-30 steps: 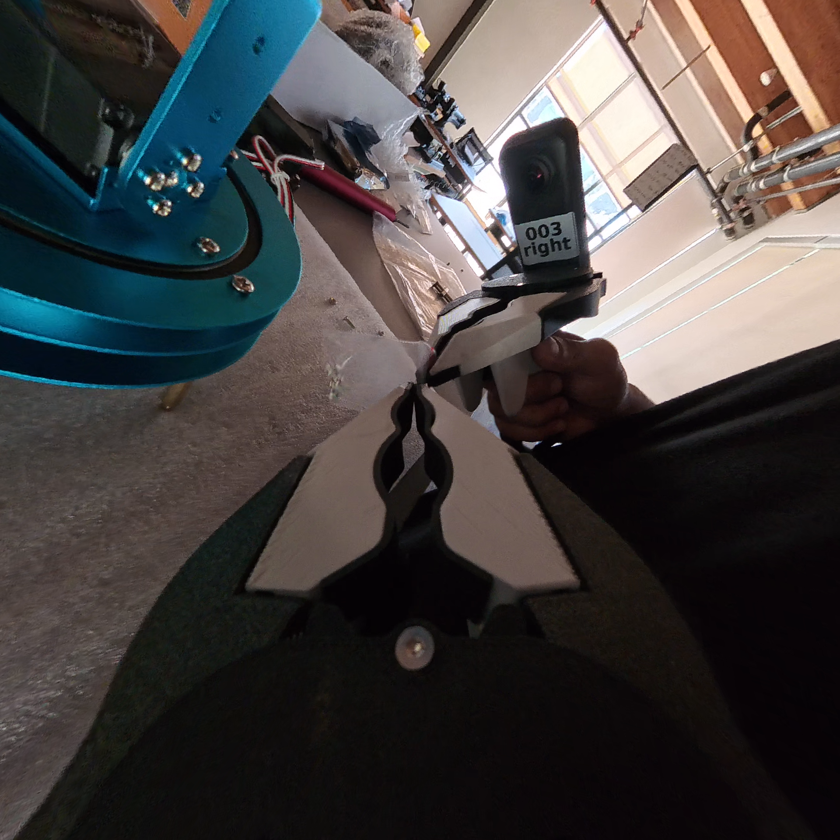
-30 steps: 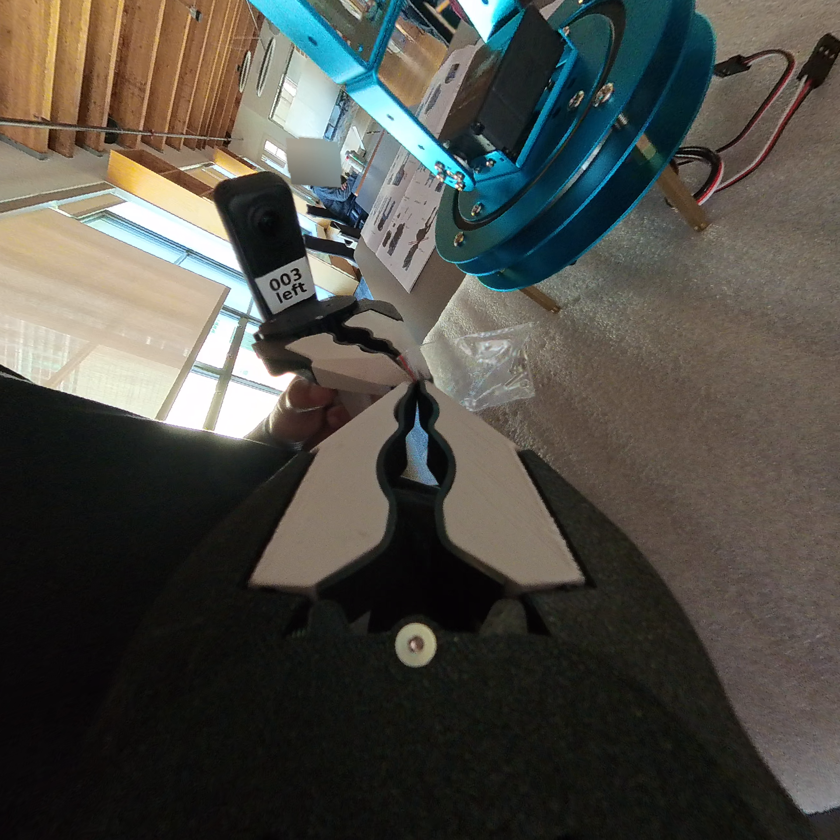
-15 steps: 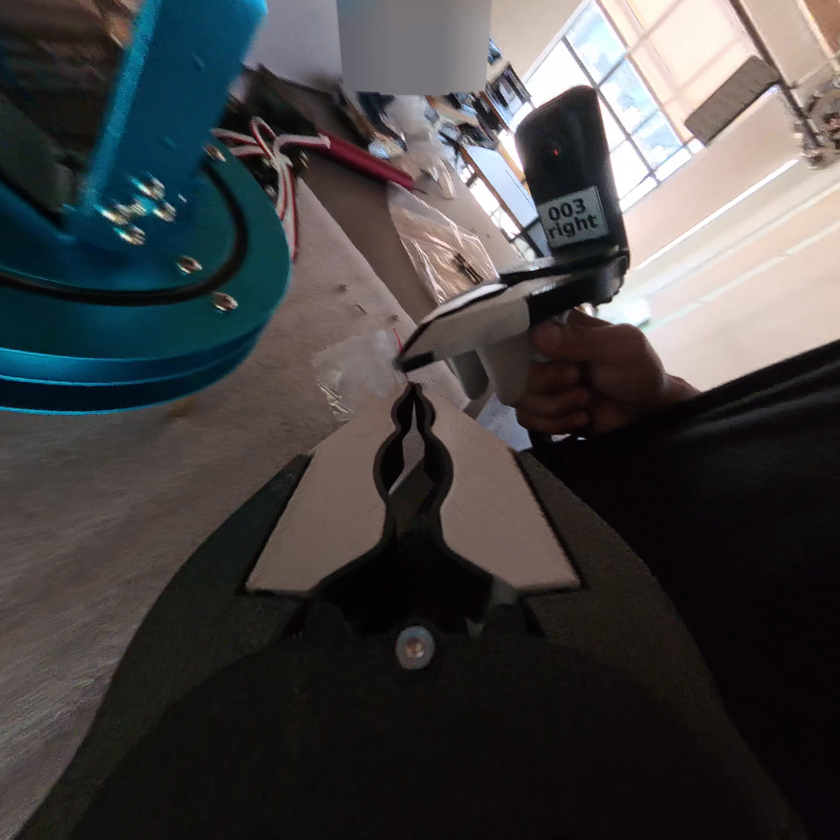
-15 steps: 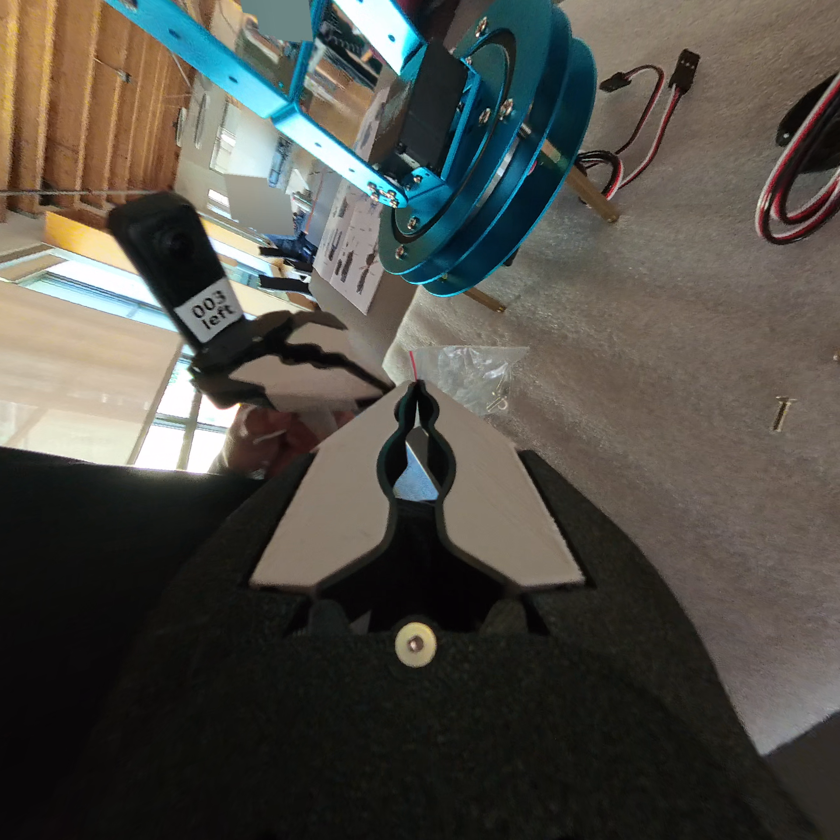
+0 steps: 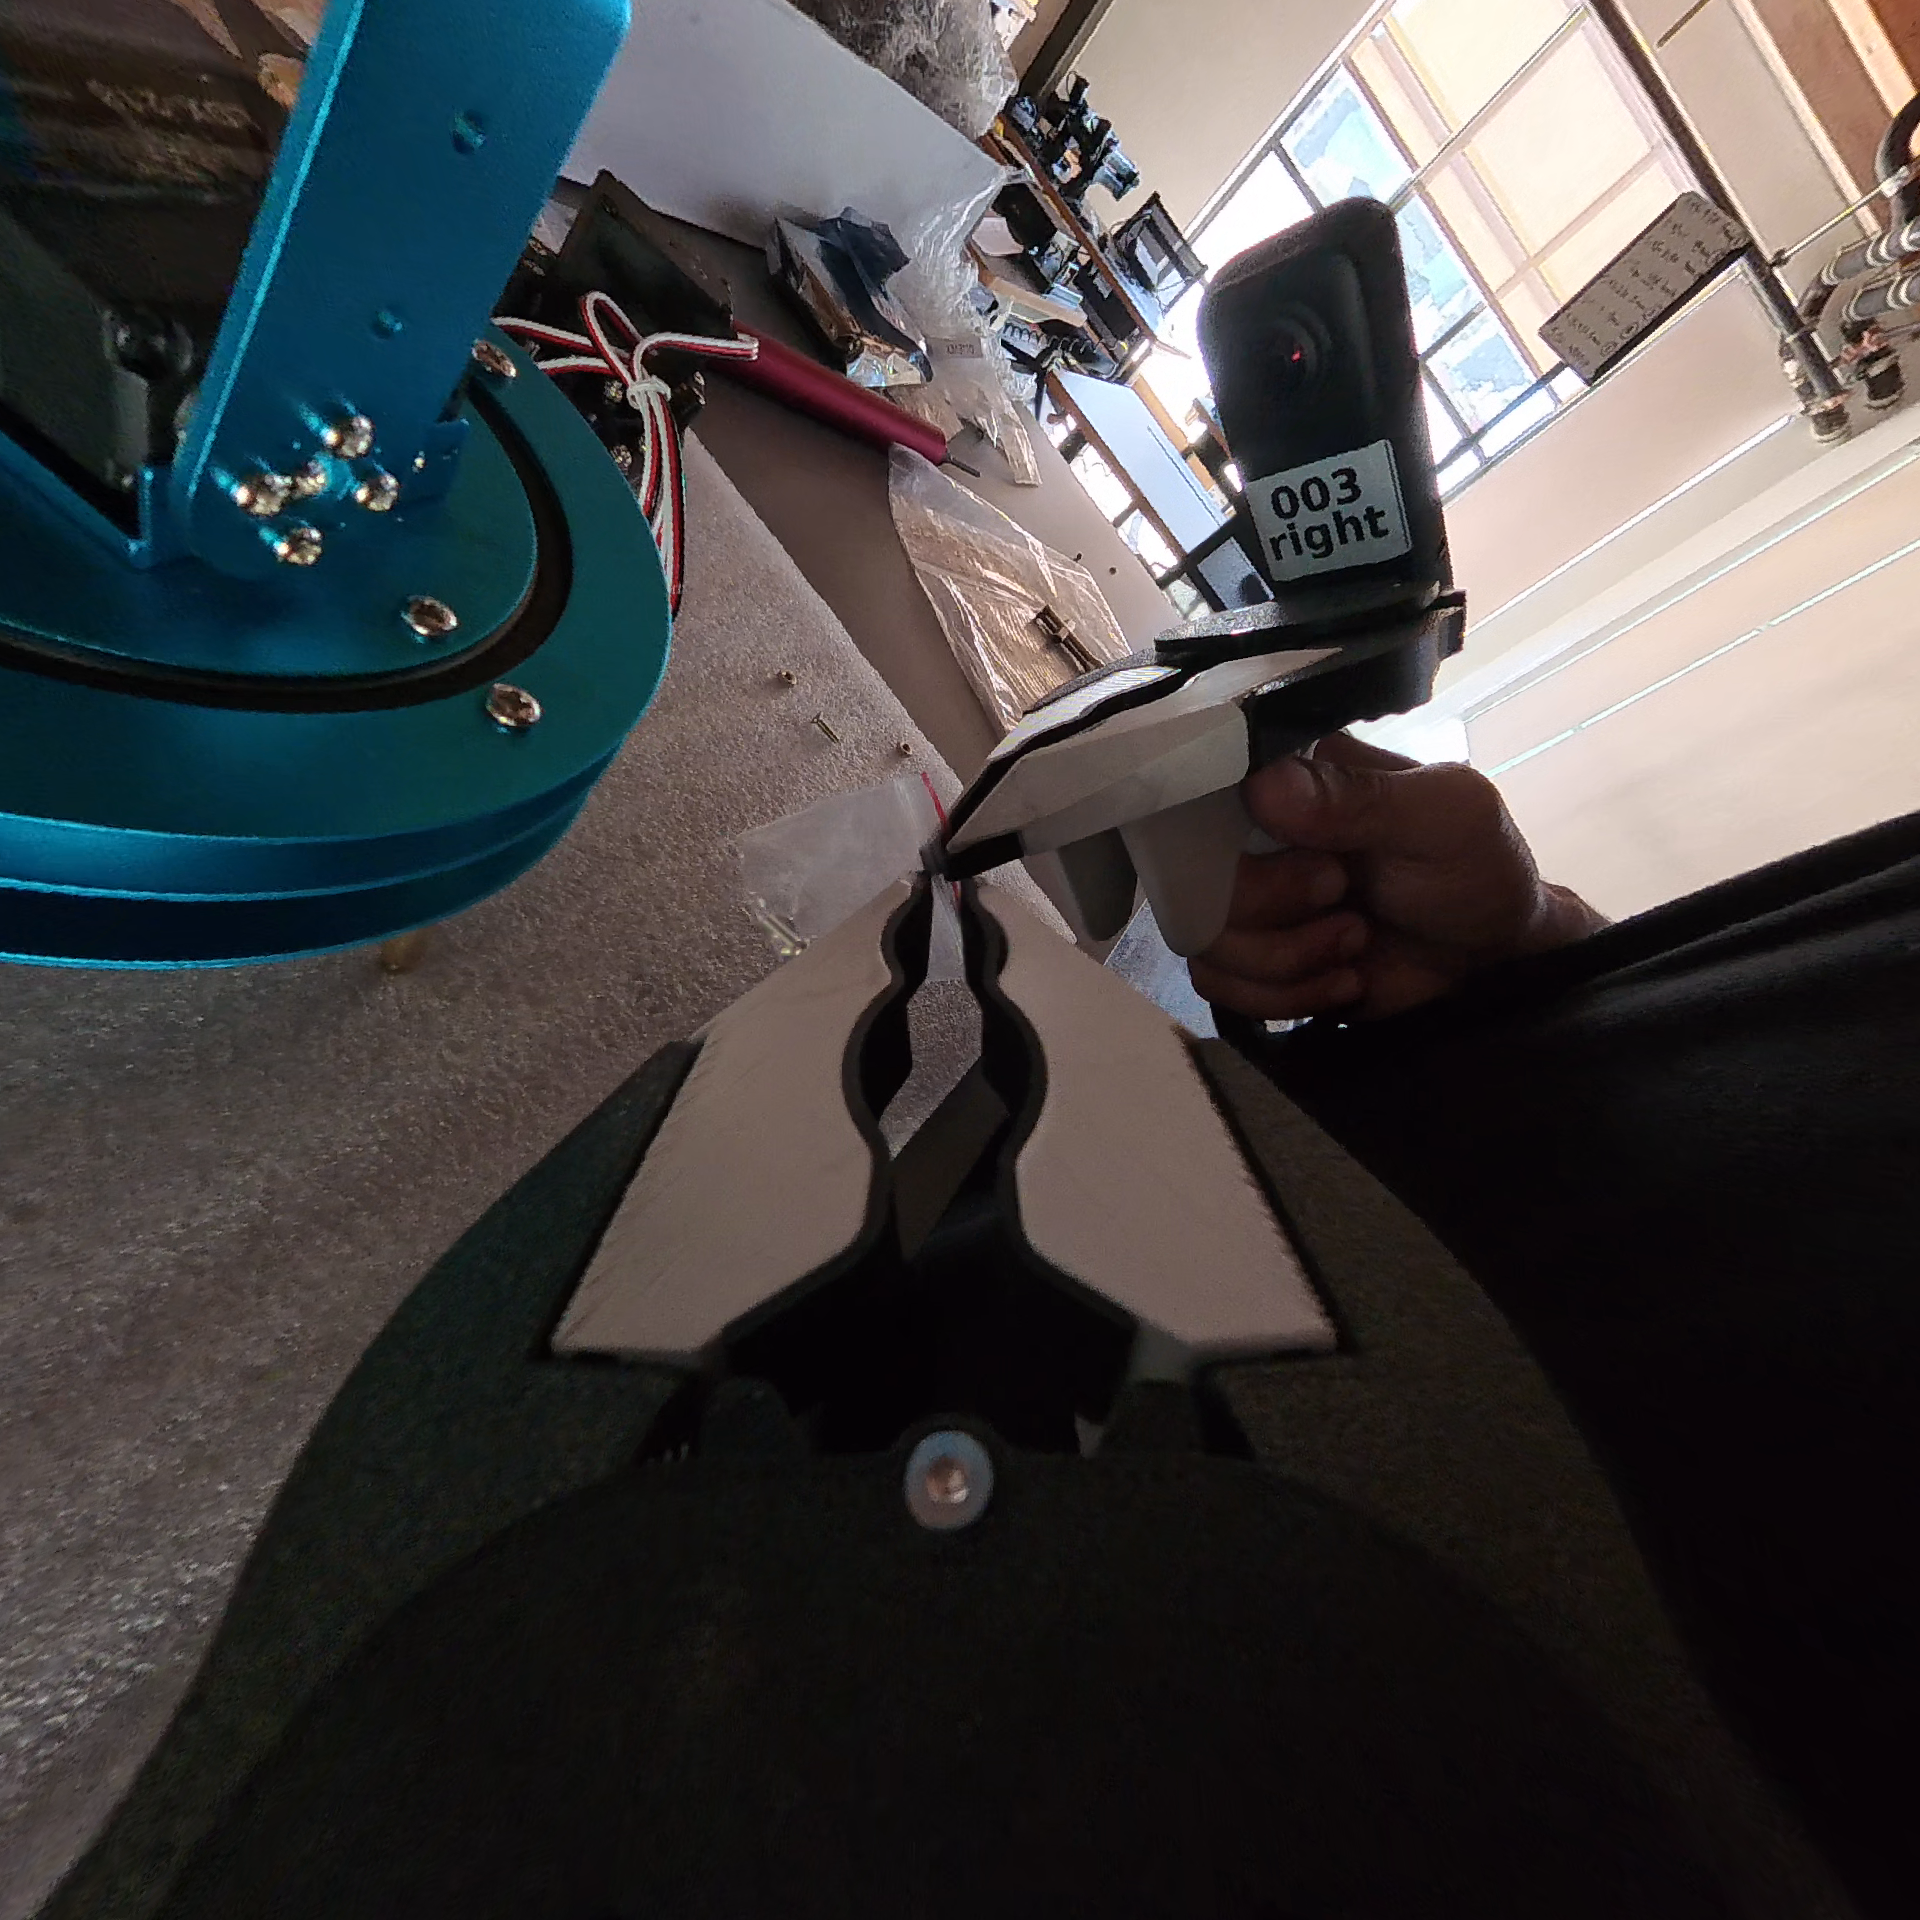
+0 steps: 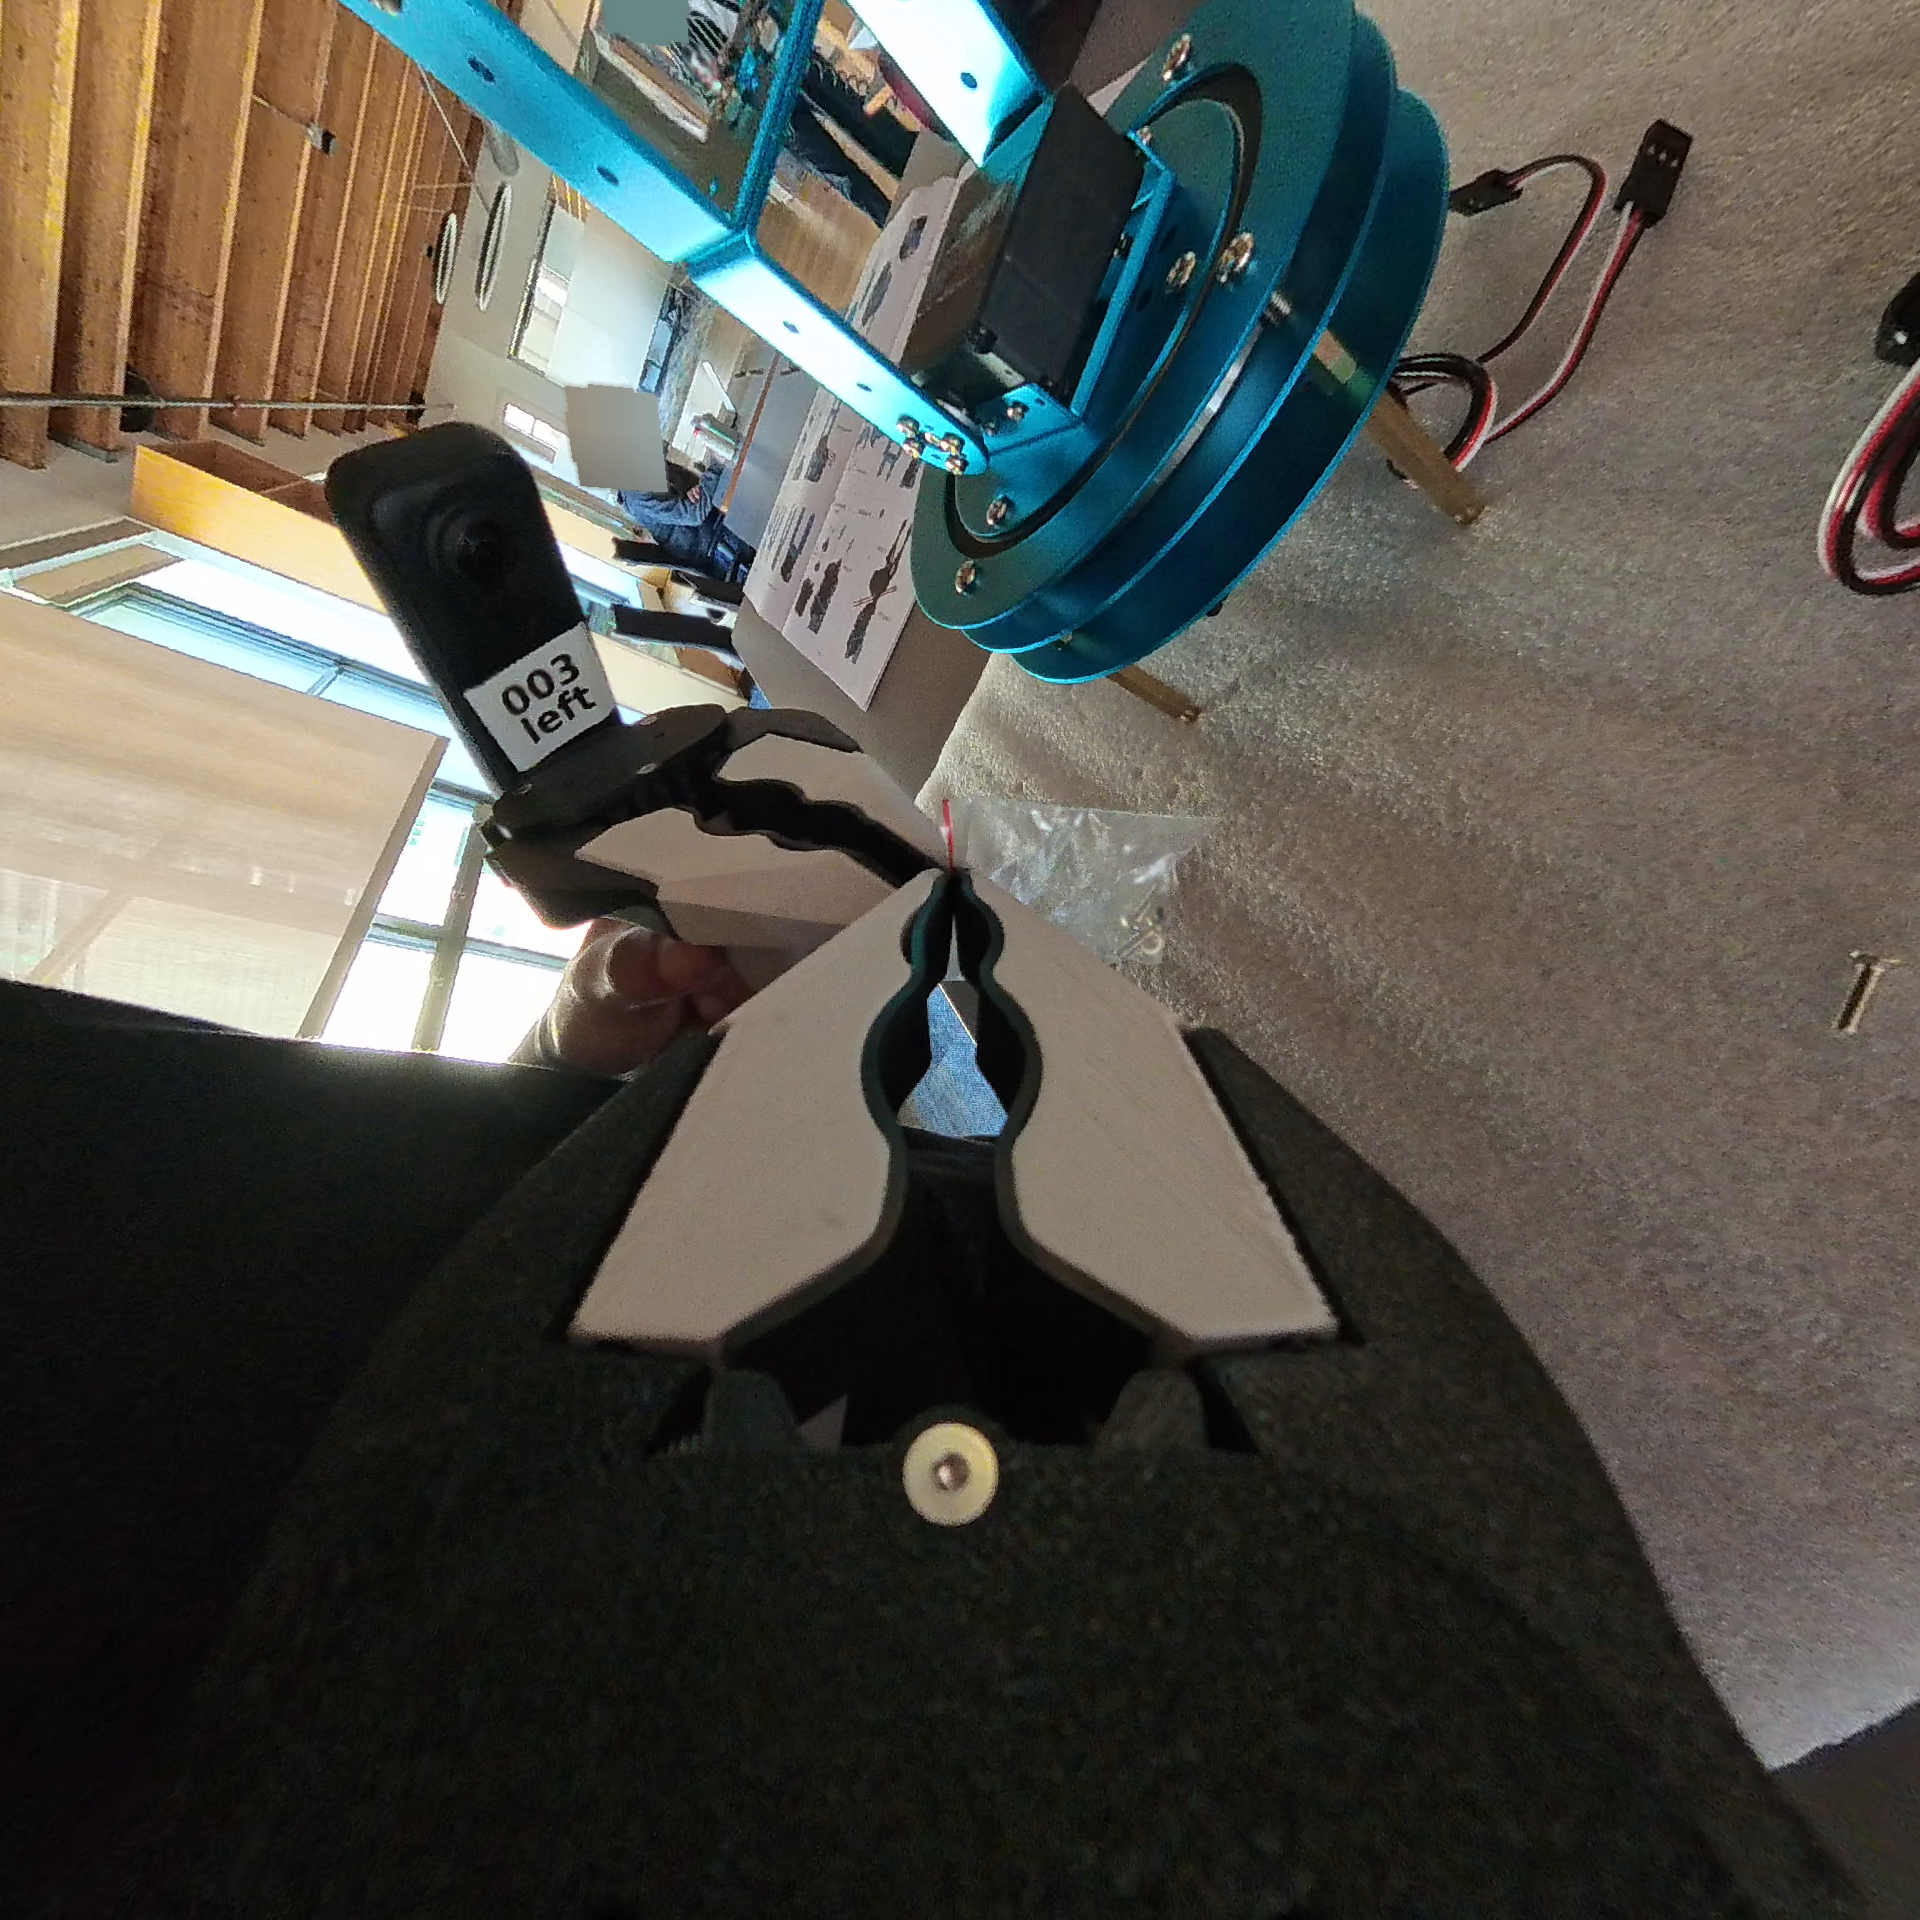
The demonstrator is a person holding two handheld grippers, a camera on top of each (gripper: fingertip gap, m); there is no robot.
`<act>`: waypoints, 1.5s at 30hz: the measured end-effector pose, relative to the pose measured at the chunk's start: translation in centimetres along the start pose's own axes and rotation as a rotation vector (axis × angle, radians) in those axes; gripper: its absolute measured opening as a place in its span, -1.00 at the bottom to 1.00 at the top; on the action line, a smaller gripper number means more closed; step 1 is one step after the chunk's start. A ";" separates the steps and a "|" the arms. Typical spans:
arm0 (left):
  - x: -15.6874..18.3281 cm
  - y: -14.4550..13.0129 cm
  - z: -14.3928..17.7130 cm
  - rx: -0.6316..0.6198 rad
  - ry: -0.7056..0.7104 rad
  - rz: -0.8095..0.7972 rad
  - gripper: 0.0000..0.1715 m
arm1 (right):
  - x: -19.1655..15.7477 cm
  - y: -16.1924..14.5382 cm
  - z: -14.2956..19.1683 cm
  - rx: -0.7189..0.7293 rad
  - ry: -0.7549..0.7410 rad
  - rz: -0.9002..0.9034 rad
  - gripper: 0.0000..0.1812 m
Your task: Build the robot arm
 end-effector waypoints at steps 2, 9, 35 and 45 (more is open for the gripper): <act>0.0 0.0 0.1 0.001 0.003 -0.004 -0.97 | 0.0 0.0 0.0 0.001 0.001 0.000 -1.00; 0.1 -0.3 0.2 -0.011 -0.031 0.009 -1.00 | -0.2 -0.4 0.1 -0.018 0.032 -0.007 -1.00; 1.2 -0.2 0.6 0.047 -0.244 0.175 -0.99 | -1.1 -0.6 0.8 -0.052 0.190 -0.014 -1.00; 1.5 0.1 0.9 0.064 -0.266 0.167 -1.00 | -1.4 -0.6 1.0 -0.020 0.338 -0.104 -1.00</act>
Point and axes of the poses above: each gripper's, where its closed fingertips meet, z back along the fingers, y out of its top, x = y × z across the jaws, the point moved 1 cm from there along z, back along the fingers, and after that the axes turned 7 degrees about y, right-handed, at the moved point
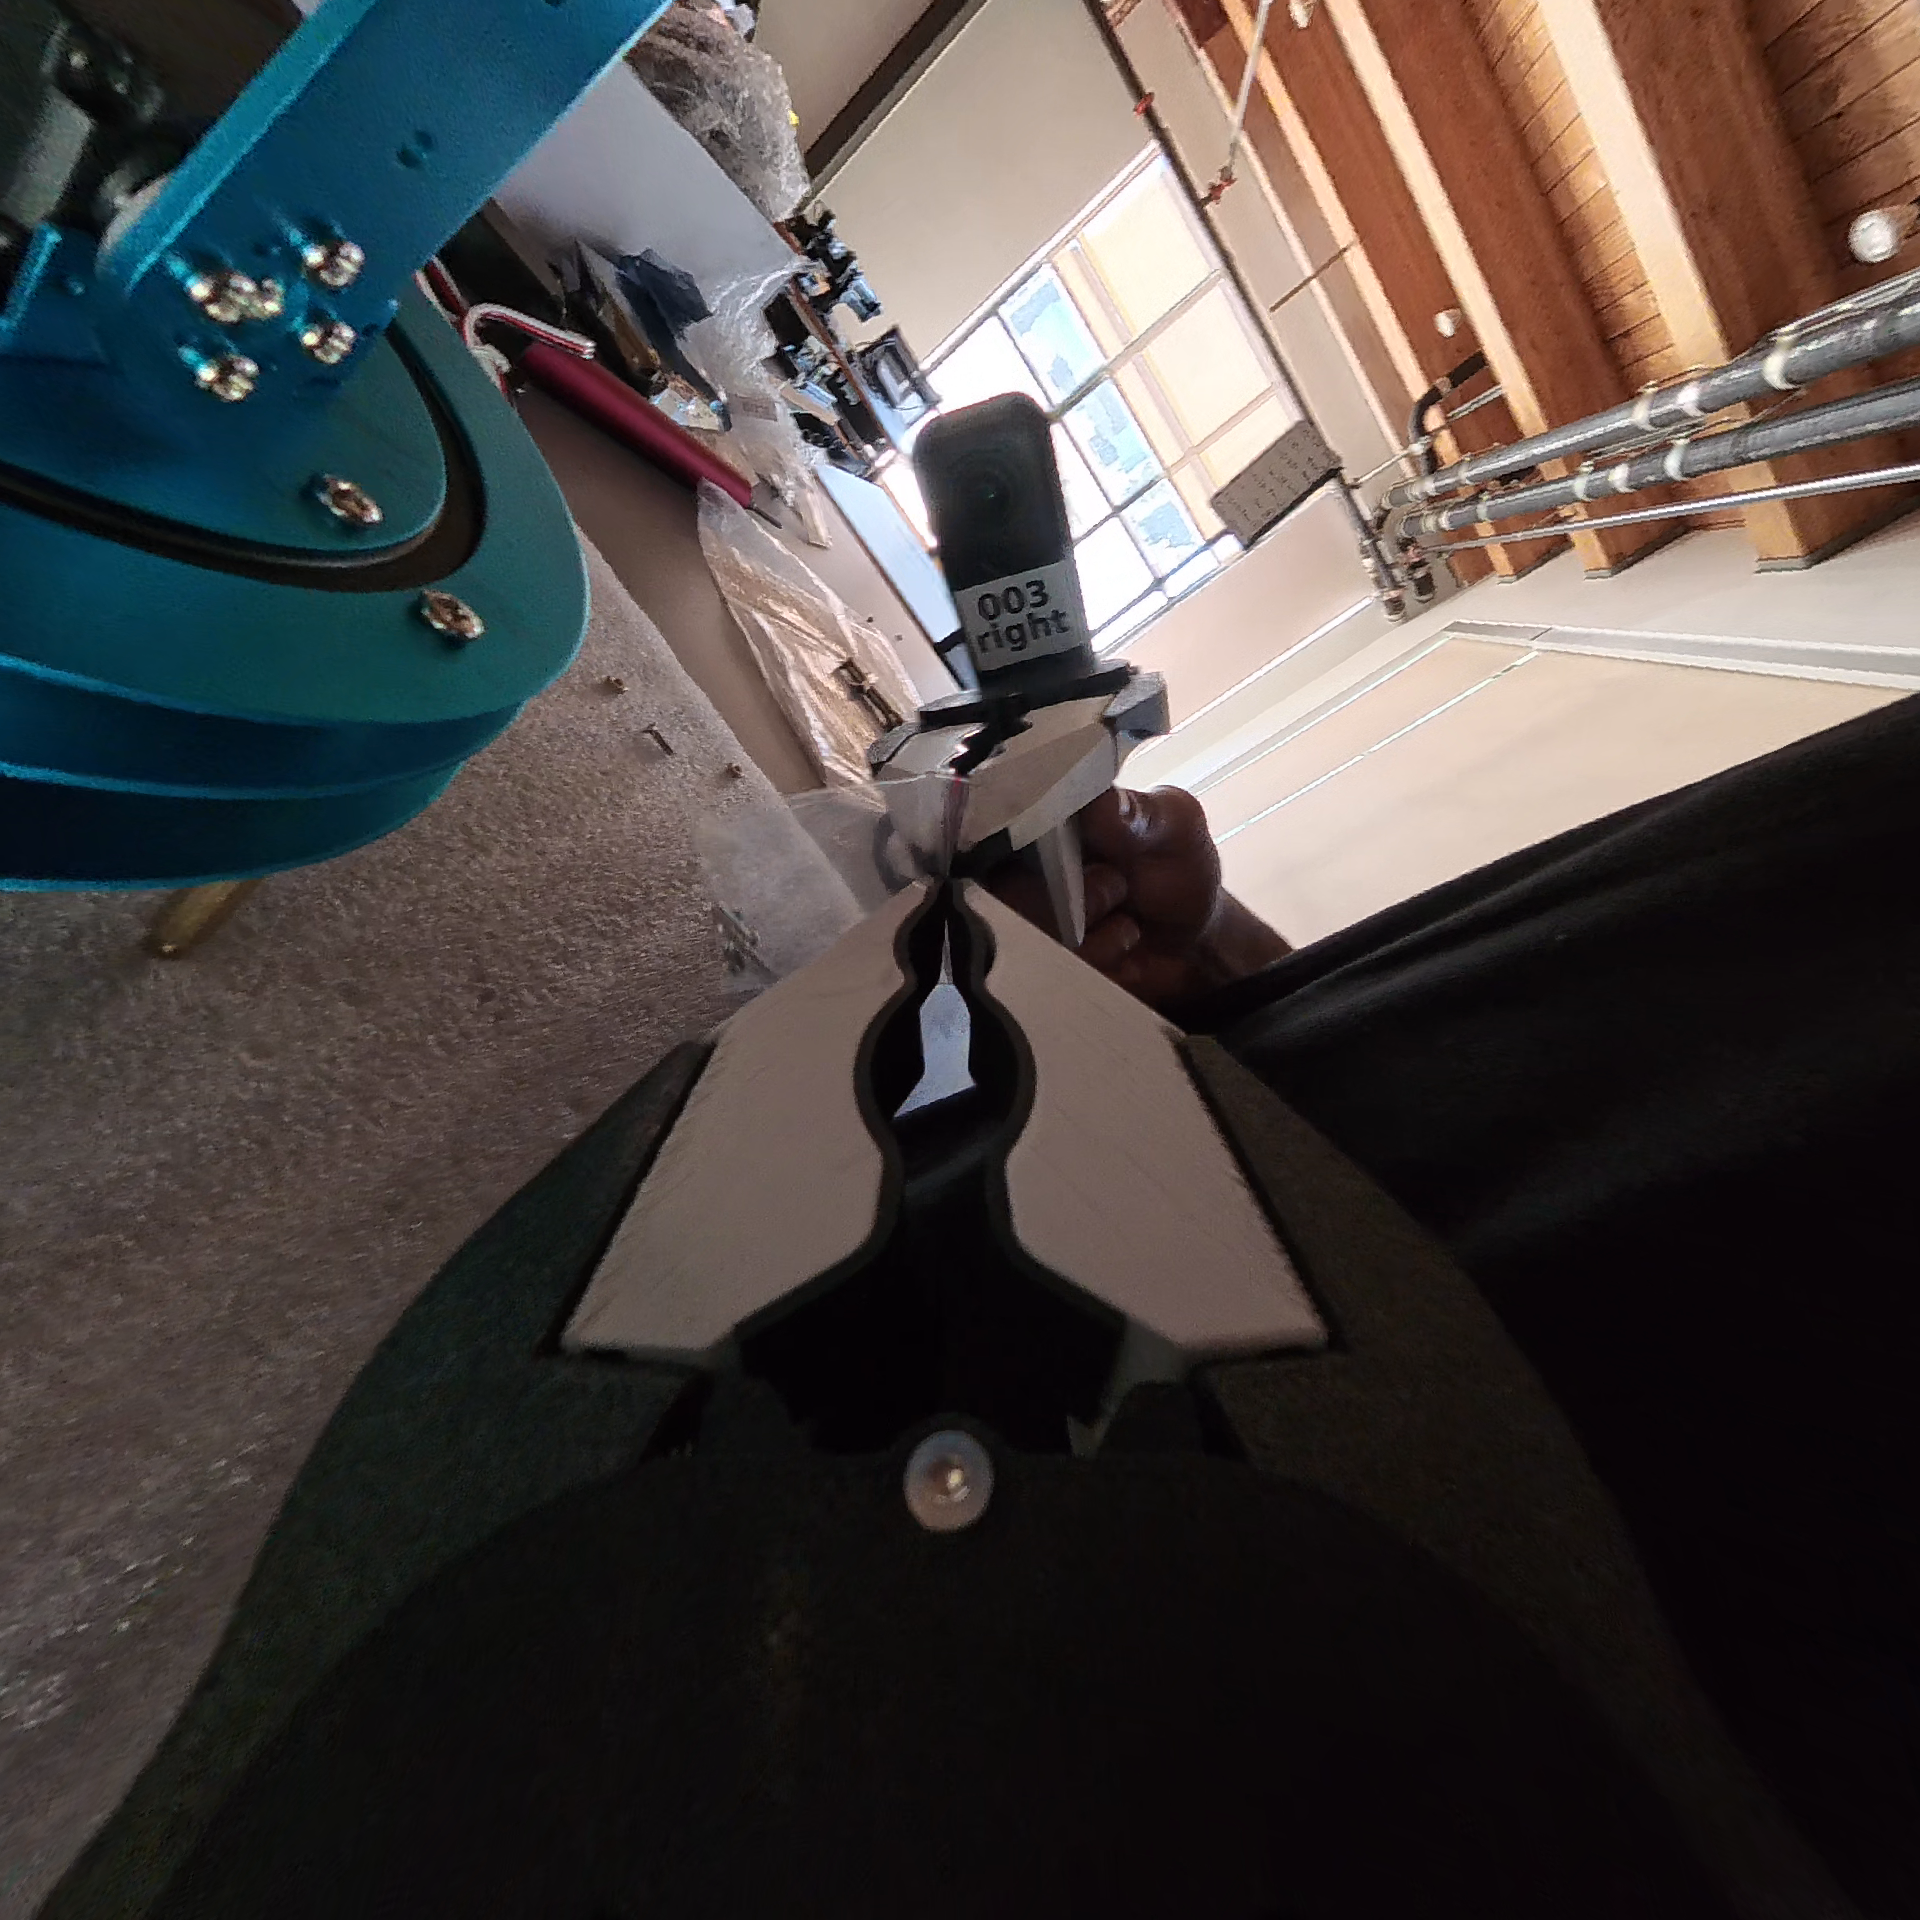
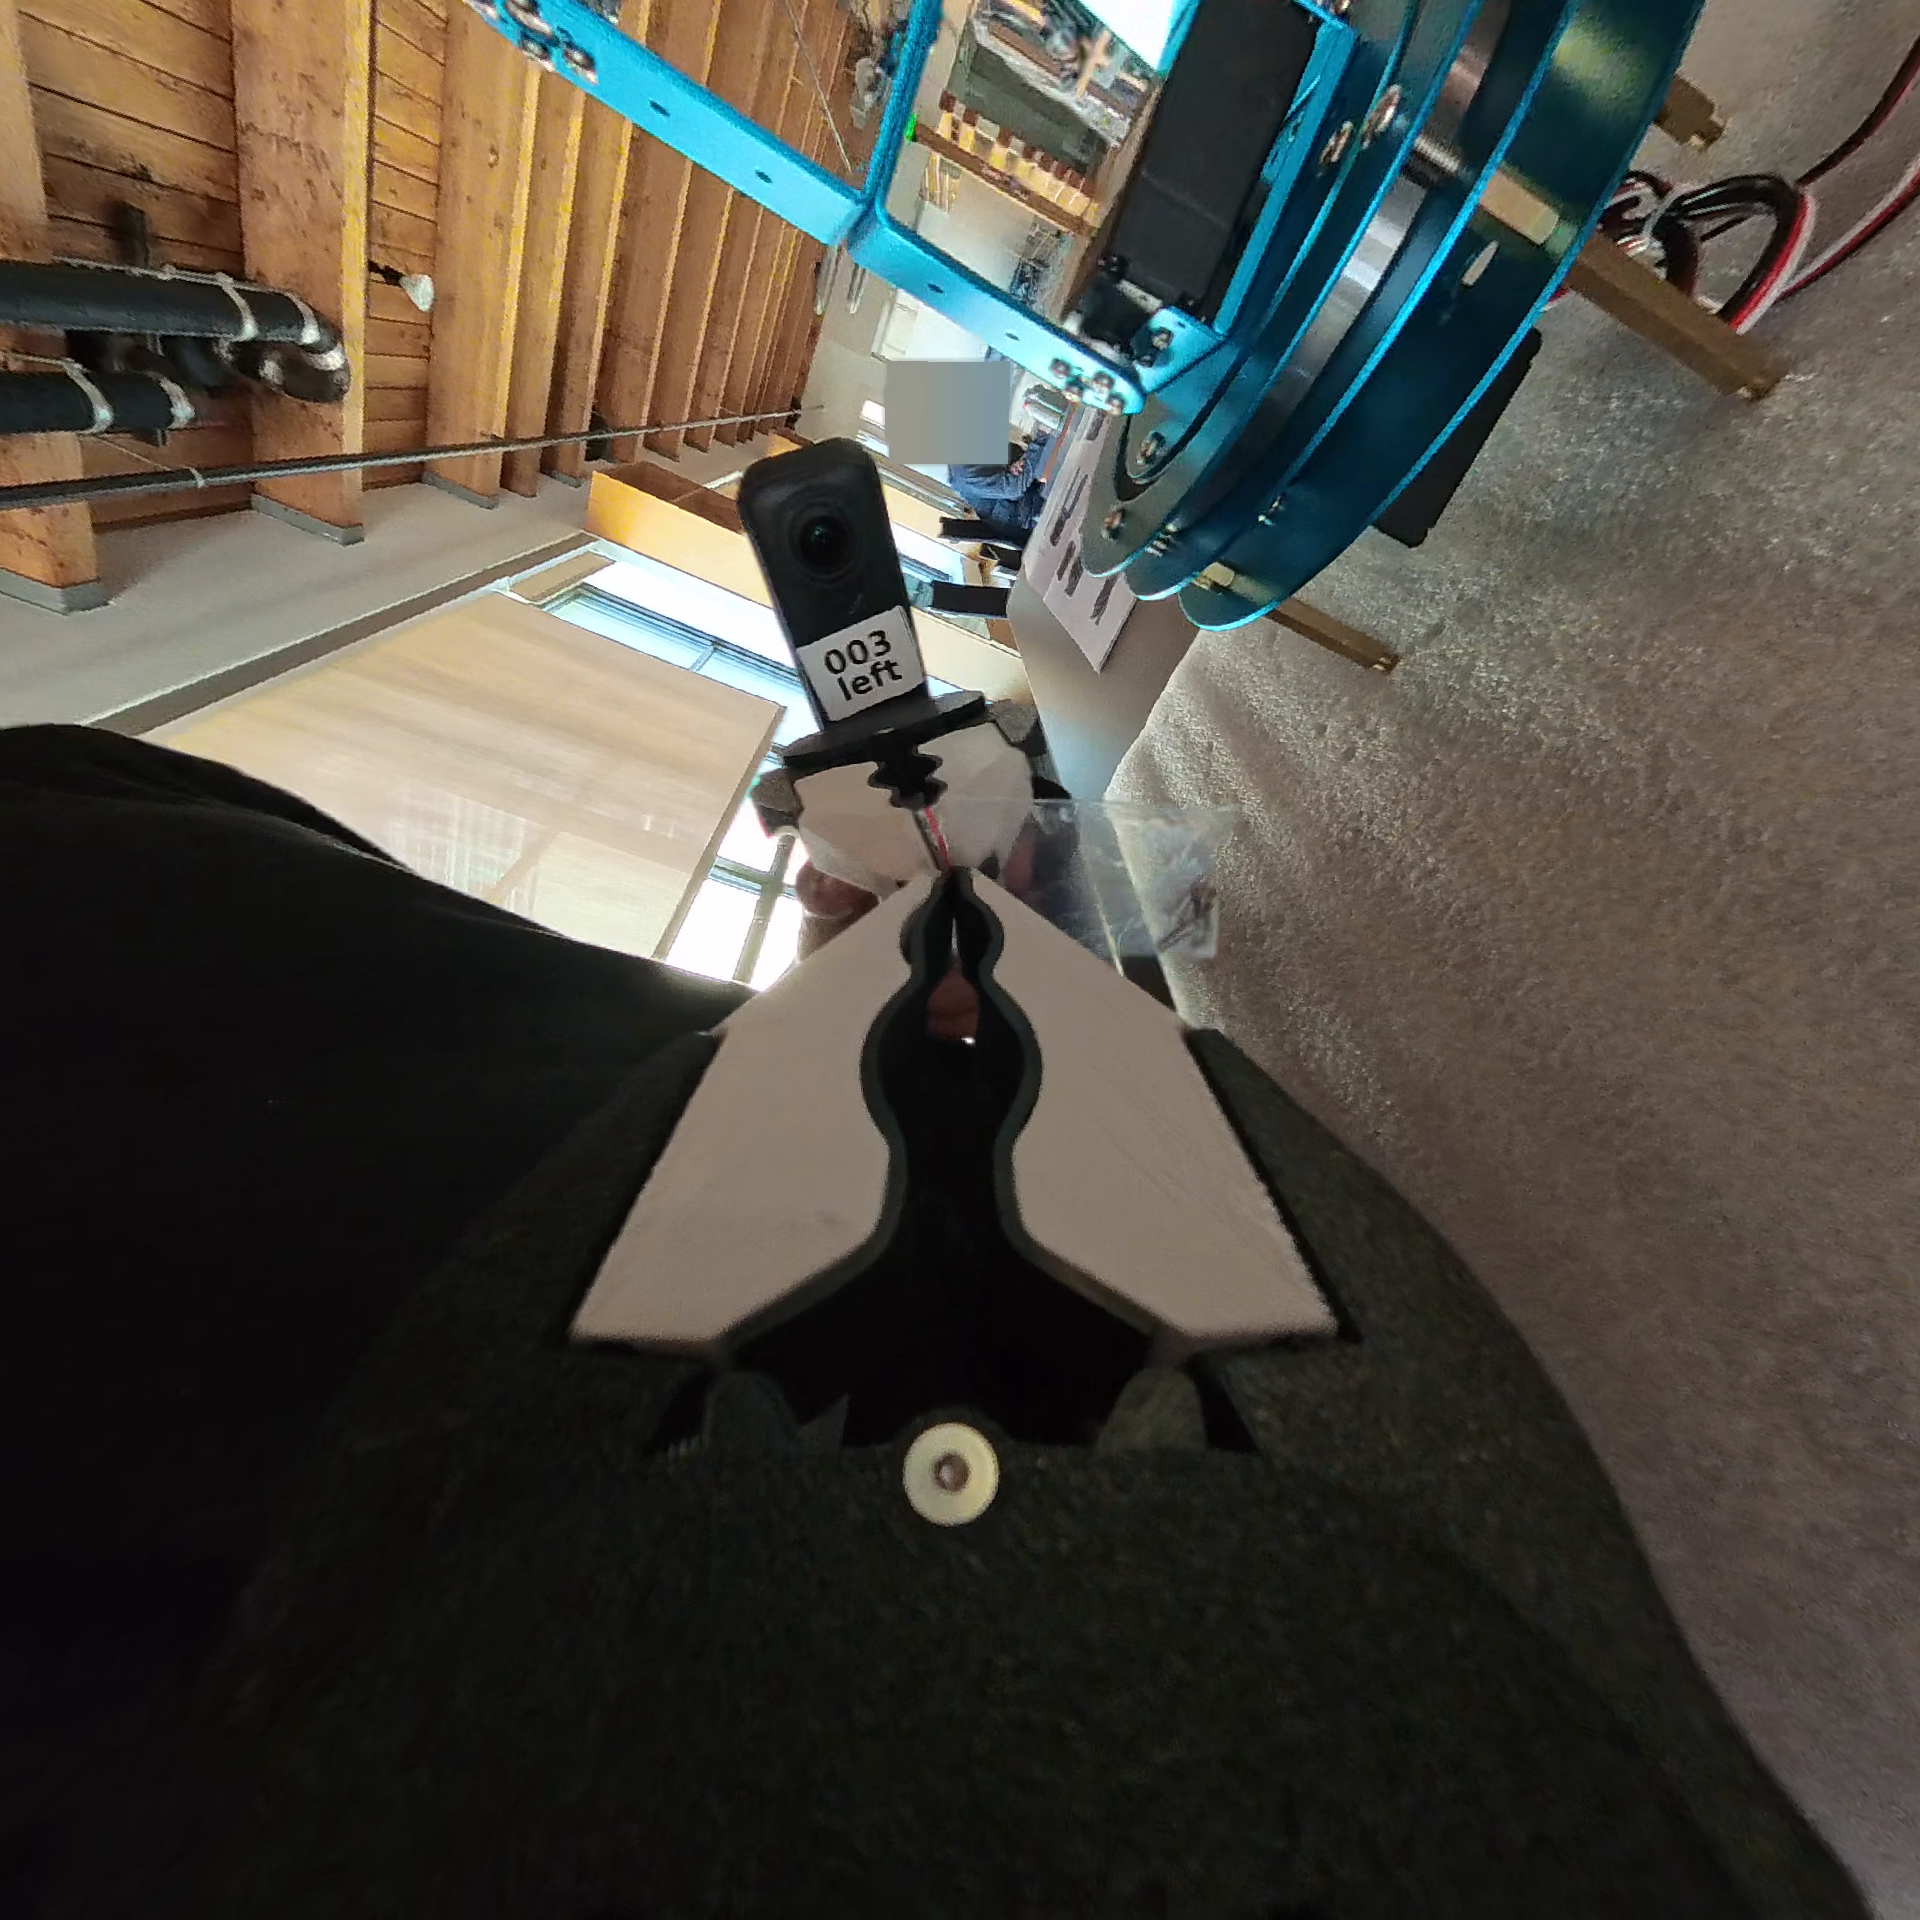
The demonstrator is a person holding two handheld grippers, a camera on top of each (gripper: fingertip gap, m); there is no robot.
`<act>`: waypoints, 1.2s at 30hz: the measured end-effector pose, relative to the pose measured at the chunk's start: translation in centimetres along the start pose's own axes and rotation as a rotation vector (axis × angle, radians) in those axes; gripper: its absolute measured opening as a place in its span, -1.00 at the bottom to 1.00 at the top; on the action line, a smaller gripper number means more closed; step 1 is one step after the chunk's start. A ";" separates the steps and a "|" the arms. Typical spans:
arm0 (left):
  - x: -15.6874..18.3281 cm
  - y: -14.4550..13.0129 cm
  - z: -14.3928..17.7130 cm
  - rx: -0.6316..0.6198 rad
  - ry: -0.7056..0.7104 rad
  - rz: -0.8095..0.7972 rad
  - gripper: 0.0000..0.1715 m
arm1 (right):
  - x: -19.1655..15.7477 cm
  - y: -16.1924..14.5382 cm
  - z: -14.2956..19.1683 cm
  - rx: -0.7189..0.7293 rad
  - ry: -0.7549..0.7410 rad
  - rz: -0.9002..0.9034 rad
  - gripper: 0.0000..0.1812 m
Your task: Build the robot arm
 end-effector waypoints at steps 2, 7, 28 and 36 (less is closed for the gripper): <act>-0.8 -0.2 -0.1 -0.006 0.061 -0.012 -1.00 | 0.8 0.0 0.0 -0.010 -0.083 0.035 -1.00; -3.6 -0.4 -0.1 -0.018 0.293 -0.057 -1.00 | 3.5 -0.2 0.3 -0.050 -0.386 0.071 -1.00; -1.6 -0.3 -1.2 -0.078 0.194 0.270 -1.00 | 3.5 -0.9 0.0 -0.487 -0.525 1.050 -0.33; -1.6 0.1 -0.5 -0.098 0.243 0.173 -1.00 | 2.1 -0.2 0.7 -0.408 -0.380 1.046 -0.96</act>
Point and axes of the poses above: each gripper's, where its closed fingertips meet, z back along the fingers, y out of its top, x = y × z across the jaws, the point moved 1 cm from there along z, back along the fingers, and after that the axes turned 7 degrees about y, right-handed, at the moved point
